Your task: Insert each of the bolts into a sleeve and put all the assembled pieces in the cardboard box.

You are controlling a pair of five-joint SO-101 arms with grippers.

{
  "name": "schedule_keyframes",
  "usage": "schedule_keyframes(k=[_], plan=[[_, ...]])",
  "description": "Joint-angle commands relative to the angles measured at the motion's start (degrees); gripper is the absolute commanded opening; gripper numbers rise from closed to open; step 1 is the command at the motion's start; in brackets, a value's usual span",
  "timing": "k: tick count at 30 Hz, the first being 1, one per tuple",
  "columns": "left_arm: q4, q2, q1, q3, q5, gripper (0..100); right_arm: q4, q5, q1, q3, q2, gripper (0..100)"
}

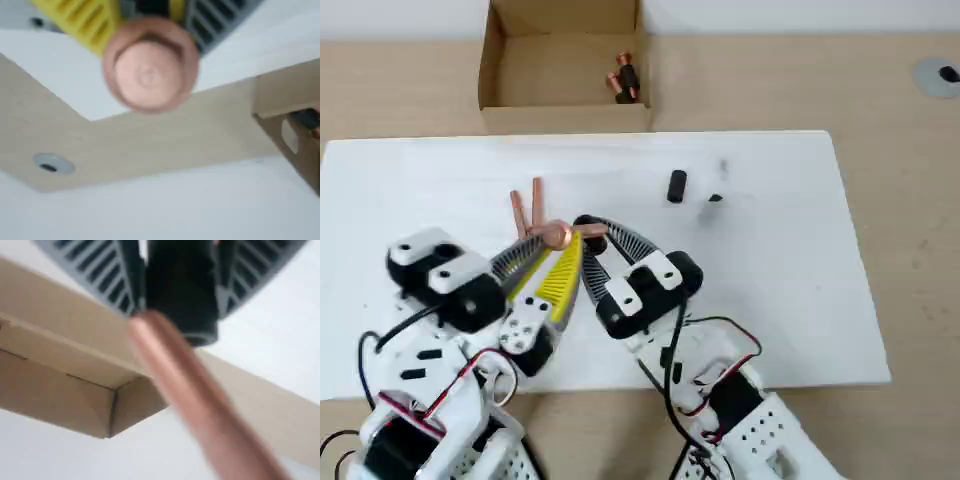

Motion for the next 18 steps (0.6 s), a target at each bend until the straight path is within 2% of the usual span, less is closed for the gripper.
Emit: schedule_keyframes(k=[1,6,12,18], plan=[[1.58,3.65,1.05,-6.42,0.53,1,-2.20,0.53,0.66,0.13,-0.66,1.0],[5.10,10.77,0.35,-14.42,-0.26,1,-2.20,0.53,0.66,0.13,-0.66,1.0],[-1.32,18.07,-14.15,-21.54,-3.87,1,-2.20,0.53,0.84,0.13,-0.66,1.0],[-0.44,28.97,-18.02,-31.82,-3.60,1,-2.29,0.53,0.84,0.22,-0.66,1.0]])
